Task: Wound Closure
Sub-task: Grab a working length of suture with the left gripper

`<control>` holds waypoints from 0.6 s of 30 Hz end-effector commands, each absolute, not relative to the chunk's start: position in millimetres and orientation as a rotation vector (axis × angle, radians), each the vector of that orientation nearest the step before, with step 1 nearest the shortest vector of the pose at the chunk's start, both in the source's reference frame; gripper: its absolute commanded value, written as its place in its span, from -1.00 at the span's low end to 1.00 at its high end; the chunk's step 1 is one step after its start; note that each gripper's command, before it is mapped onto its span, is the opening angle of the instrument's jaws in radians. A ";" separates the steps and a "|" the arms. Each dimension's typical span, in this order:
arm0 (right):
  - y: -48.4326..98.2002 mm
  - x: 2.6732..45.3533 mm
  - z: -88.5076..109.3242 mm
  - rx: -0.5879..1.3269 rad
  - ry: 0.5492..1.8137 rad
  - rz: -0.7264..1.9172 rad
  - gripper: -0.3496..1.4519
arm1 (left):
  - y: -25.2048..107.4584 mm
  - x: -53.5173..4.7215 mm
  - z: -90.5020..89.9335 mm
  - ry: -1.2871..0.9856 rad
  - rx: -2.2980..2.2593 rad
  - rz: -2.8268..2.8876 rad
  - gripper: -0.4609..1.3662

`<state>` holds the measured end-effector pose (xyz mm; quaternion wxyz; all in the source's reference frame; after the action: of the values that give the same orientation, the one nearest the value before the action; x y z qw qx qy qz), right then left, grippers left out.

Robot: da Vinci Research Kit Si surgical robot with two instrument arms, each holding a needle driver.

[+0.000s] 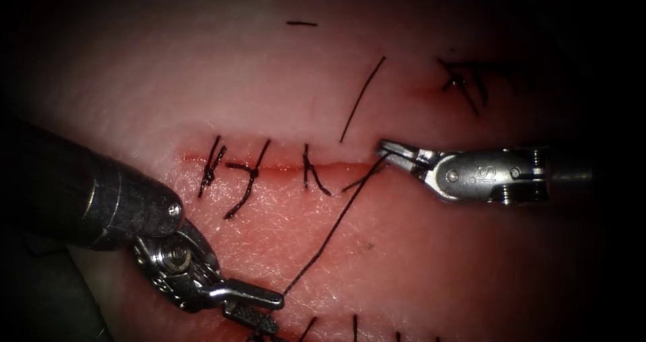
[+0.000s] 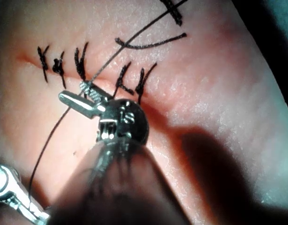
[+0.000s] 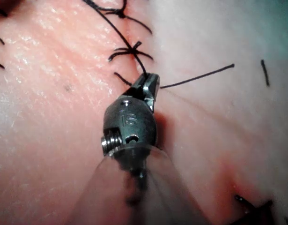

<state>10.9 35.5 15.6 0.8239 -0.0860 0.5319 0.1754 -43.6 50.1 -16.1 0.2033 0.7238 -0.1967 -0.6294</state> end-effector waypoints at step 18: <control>35.2 10.9 15.4 -0.186 1.131 0.376 -1.00 | 50.4 -43.3 -16.2 -0.535 2.033 -1.738 -0.88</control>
<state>11.0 35.2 15.4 0.8238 -0.0854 0.5323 0.1753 -43.1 50.5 -16.1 0.2010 0.7308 -0.1936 -0.6230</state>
